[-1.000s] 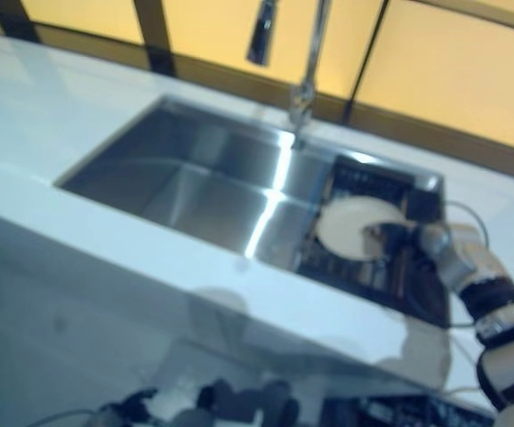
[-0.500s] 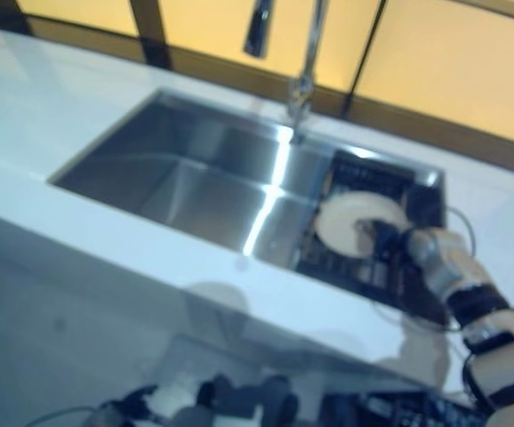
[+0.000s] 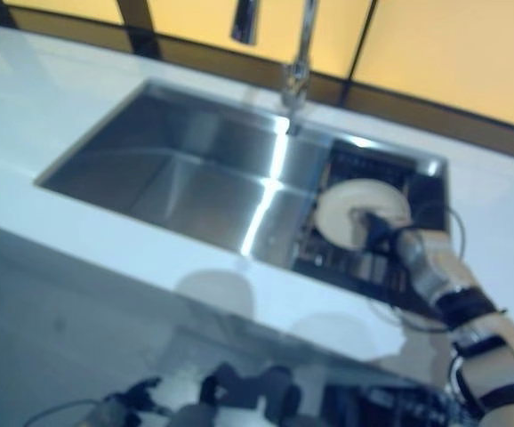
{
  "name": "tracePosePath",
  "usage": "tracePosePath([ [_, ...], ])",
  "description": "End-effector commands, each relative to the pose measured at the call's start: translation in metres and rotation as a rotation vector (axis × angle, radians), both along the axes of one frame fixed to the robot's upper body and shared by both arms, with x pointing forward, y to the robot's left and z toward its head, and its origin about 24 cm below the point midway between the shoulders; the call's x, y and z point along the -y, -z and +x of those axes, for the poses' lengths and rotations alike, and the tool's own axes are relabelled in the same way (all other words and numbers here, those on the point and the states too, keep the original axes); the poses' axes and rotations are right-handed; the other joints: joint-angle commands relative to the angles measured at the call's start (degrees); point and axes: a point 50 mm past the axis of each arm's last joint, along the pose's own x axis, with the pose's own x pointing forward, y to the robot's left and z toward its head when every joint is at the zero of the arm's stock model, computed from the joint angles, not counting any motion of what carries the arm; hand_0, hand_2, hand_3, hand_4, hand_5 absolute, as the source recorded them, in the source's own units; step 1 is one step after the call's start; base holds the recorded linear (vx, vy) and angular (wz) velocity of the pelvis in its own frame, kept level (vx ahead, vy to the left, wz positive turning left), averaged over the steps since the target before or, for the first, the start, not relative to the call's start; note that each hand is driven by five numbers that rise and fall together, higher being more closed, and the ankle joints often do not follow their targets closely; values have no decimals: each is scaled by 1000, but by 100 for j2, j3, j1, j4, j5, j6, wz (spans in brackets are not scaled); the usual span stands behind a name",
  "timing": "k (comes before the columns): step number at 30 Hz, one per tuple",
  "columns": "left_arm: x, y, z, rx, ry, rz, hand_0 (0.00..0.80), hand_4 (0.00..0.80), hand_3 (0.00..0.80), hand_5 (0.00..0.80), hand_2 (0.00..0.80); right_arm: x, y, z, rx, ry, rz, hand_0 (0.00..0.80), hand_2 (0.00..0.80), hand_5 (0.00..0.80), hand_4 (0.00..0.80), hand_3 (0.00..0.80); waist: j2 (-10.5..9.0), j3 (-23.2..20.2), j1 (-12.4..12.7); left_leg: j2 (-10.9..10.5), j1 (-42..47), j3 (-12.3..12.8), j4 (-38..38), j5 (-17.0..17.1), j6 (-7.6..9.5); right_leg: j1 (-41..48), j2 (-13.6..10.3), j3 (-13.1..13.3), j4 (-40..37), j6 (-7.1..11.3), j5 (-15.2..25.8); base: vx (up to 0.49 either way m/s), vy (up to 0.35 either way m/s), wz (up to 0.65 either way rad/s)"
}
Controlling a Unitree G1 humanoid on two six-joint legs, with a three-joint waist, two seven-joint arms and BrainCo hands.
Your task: Take plates into dishwasher
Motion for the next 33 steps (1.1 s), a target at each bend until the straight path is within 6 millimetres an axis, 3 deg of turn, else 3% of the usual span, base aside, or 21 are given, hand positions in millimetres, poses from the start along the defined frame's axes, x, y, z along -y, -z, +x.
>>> tracePosePath([
  [1,19,1,14,26,37,-44,0,0,0,0,0,-1,-2,0,18,0,-26,0,0,0,0,0,-120,60,4,-144,-134,289,69,-102,339,-95,-248,250,420,319,-162,0,0,0],
  [17,18,-1,18,33,28,-45,0,0,0,0,0,7,15,-6,5,46,-130,0,0,0,0,0,-120,58,-4,-197,-159,248,68,-128,379,-137,-256,290,465,336,-172,0,0,0],
  [19,19,-1,19,35,29,-47,0,0,0,0,0,8,15,-5,21,67,-114,800,800,800,800,800,-110,68,-1,-203,-159,235,66,-133,386,-140,-254,296,467,335,-172,0,0,0],
  [33,22,2,15,31,25,-59,0,0,0,0,0,6,3,-4,224,86,7,800,800,800,800,800,-72,19,-36,-255,-158,154,55,-163,412,-136,-242,398,406,354,-141,0,0,0],
])
